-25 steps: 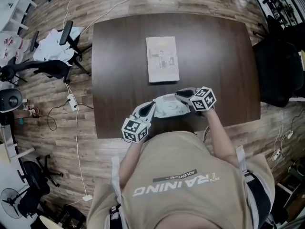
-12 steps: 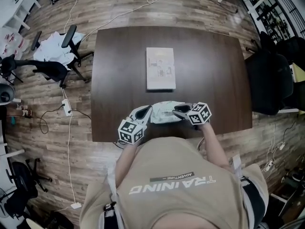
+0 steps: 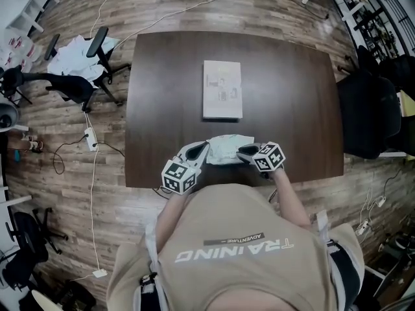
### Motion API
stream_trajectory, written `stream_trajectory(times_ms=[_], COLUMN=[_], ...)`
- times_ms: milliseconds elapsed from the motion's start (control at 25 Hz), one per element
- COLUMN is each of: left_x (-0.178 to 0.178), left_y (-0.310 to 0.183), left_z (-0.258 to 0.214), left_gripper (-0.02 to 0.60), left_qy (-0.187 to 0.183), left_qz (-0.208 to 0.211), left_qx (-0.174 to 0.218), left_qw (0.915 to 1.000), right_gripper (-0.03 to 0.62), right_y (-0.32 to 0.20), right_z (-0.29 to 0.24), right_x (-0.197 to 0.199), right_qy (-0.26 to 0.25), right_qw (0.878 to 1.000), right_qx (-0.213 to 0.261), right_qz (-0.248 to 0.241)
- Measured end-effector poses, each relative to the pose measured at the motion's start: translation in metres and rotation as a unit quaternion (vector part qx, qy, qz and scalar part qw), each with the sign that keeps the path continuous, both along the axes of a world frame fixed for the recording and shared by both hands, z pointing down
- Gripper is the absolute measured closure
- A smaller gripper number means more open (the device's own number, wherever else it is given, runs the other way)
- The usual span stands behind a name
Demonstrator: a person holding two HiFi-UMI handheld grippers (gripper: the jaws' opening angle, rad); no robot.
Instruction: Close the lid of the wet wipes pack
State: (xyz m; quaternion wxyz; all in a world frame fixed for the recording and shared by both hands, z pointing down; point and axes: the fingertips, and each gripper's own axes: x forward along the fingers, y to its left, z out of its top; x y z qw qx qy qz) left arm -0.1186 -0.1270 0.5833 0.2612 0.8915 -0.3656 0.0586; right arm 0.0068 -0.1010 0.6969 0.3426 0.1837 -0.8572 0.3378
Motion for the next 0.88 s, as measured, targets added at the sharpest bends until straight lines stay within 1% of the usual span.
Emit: stream_trajectory(times_ms=[120, 240, 400, 520, 680, 880], left_x=[0.000, 0.001, 0.005, 0.010, 0.016, 0.014], left_y=[0.001, 0.003, 0.003, 0.003, 0.002, 0.001], left_z=[0.000, 0.002, 0.006, 0.006, -0.002, -0.012], left_gripper=[0.572, 0.572, 0.572, 0.572, 0.572, 0.572], left_qy=[0.000, -0.001, -0.001, -0.001, 0.000, -0.006], left_qz=[0.000, 0.003, 0.005, 0.006, 0.011, 0.009], left_qx=[-0.002, -0.003, -0.005, -0.005, 0.004, 0.019], left_qw=[1.0000, 1.0000, 1.0000, 1.0000, 0.9999, 0.9998], right_gripper=[0.521, 0.570, 0.574, 0.576, 0.579, 0.580], right_y=[0.001, -0.001, -0.006, -0.006, -0.004, -0.003], right_z=[0.006, 0.011, 0.015, 0.014, 0.009, -0.010], right_x=[0.001, 0.002, 0.000, -0.001, 0.000, -0.018], right_qy=[0.017, 0.048, 0.068, 0.079, 0.079, 0.032], right_qw=[1.000, 0.999, 0.997, 0.996, 0.996, 0.999], right_qx=[0.002, 0.018, 0.003, 0.019, 0.032, 0.036], right_qz=[0.000, -0.018, -0.035, -0.044, -0.022, -0.010])
